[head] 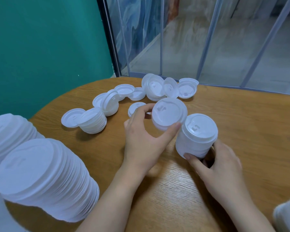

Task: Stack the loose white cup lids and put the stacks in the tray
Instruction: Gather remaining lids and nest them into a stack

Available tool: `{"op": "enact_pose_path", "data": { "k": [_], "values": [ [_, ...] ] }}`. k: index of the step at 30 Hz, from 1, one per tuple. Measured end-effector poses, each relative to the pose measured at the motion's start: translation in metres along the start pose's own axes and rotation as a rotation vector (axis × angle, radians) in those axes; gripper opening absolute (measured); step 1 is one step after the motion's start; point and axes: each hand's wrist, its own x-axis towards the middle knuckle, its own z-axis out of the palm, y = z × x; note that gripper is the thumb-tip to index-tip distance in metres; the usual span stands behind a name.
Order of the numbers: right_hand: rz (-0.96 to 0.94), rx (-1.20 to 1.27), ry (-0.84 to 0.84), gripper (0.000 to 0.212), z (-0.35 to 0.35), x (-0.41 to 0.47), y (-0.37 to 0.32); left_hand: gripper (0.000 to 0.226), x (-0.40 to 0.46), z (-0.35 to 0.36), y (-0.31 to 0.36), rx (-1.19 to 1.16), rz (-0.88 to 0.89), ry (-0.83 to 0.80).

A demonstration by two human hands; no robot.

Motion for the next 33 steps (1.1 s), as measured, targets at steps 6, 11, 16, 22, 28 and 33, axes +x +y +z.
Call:
{"op": "enact_pose_path", "data": {
  "k": [6, 11, 16, 22, 28, 33],
  "values": [
    [-0.027, -0.001, 0.015, 0.043, 0.0, 0.002, 0.002, 0.061, -0.011, 0.021, 0.018, 0.038, 0.131, -0.123],
    [-0.034, -0.008, 0.028, 0.049, 0.003, 0.001, 0.004, 0.067, -0.01, 0.032, 0.017, 0.02, 0.109, -0.121],
    [-0.042, 0.002, 0.032, 0.053, 0.001, 0.001, 0.004, 0.069, -0.008, 0.039, 0.014, 0.067, 0.123, -0.159],
    [-0.035, -0.008, 0.022, 0.057, 0.001, 0.002, 0.004, 0.068, -0.008, 0.041, 0.009, 0.081, 0.11, -0.205],
    [-0.026, -0.016, 0.007, 0.058, 0.002, 0.003, 0.004, 0.061, -0.008, 0.04, 0.004, 0.033, 0.057, -0.282],
    [-0.018, -0.011, 0.006, 0.05, 0.002, 0.003, 0.004, 0.066, -0.005, 0.034, -0.002, -0.012, 0.029, -0.32]
  ]
}}
